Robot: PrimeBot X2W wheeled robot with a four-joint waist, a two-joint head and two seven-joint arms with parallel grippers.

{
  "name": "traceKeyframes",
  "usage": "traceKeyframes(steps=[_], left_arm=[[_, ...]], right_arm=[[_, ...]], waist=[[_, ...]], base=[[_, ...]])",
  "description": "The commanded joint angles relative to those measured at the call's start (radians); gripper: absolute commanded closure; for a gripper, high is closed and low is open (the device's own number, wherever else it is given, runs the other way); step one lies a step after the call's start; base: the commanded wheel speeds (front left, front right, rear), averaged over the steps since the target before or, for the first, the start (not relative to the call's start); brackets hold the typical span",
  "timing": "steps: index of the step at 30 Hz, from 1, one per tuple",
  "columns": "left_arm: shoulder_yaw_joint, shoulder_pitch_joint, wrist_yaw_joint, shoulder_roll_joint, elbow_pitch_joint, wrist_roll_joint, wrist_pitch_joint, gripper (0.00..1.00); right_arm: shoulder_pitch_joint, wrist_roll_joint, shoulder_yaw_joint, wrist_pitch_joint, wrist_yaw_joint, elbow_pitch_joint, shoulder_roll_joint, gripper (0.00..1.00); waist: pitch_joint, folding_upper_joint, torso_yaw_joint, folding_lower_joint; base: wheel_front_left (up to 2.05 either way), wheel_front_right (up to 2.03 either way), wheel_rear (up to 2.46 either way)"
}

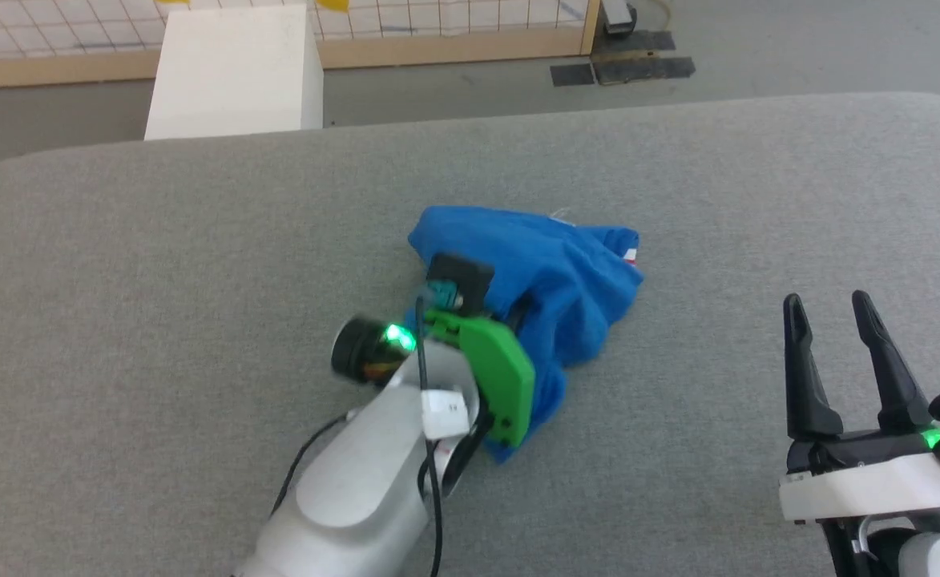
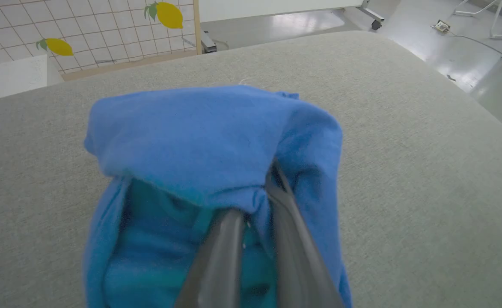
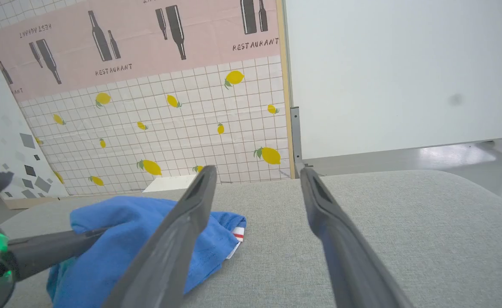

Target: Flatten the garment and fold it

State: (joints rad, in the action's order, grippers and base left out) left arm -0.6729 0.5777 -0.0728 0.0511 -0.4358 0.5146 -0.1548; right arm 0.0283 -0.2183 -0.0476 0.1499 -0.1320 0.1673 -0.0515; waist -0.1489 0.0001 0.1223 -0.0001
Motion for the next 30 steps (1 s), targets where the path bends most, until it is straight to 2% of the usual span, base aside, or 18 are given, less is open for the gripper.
traceKeyframes(steps=[1,6,7,8,9,10,15,21,25,30], left_arm=[[-0.011,-0.016,0.000,0.000,-0.042,-0.008,0.006,1.00],[-0.021,-0.034,0.004,0.000,-0.173,0.034,0.014,1.00],[-0.026,-0.033,0.006,0.000,-0.183,0.043,0.015,0.96],[-0.032,-0.031,0.009,-0.001,-0.188,0.058,0.019,0.75],[-0.035,-0.029,0.010,-0.001,-0.189,0.071,0.024,0.18],[-0.042,-0.024,0.009,-0.001,-0.188,0.084,0.027,0.00],[-0.060,-0.002,0.009,-0.001,-0.161,0.132,0.044,0.00],[-0.032,-0.011,-0.008,0.006,-0.052,0.177,0.084,0.00],[0.021,-0.057,-0.054,0.057,0.078,0.171,0.165,0.00],[0.089,-0.175,-0.137,0.142,0.252,0.146,0.268,0.00]], right_arm=[[-0.017,0.002,0.005,-0.001,0.001,0.003,0.001,0.00],[-0.024,0.005,0.008,-0.003,0.001,-0.003,0.001,0.00],[-0.024,0.005,0.007,-0.003,0.001,-0.004,0.001,0.00],[-0.023,0.006,0.006,-0.004,0.001,-0.004,0.001,0.00],[-0.021,0.006,0.004,-0.004,0.001,-0.005,0.001,0.00],[-0.020,0.007,0.003,-0.006,0.001,-0.005,0.001,0.00],[-0.011,0.005,0.000,-0.010,0.001,-0.006,0.001,0.00],[0.007,-0.001,-0.002,-0.015,0.001,-0.006,0.001,0.00],[0.025,-0.005,-0.005,-0.019,0.001,-0.002,0.001,0.00],[0.044,-0.006,-0.011,-0.026,0.001,0.007,0.001,0.00]], waist=[[-0.010,-0.0001,-0.010,0.0001],[-0.013,-0.0001,-0.021,0.0001],[-0.013,-0.0001,-0.024,0.0001],[-0.010,-0.0001,-0.029,0.0001],[-0.008,-0.0001,-0.033,0.0001],[-0.005,-0.0001,-0.037,0.0001],[0.017,-0.0001,-0.060,0.0001],[0.062,-0.0001,-0.084,0.0001],[0.092,-0.0001,-0.089,0.0001],[0.117,-0.0001,-0.088,0.0001]], base=[[0.00,0.00,0.00],[0.00,0.00,0.00],[0.00,0.00,0.00],[0.00,0.00,0.00],[0.00,0.00,0.00],[0.00,0.00,0.00],[0.00,0.00,0.00],[0.00,0.00,0.00],[0.00,0.00,0.00],[0.00,0.00,0.00]])
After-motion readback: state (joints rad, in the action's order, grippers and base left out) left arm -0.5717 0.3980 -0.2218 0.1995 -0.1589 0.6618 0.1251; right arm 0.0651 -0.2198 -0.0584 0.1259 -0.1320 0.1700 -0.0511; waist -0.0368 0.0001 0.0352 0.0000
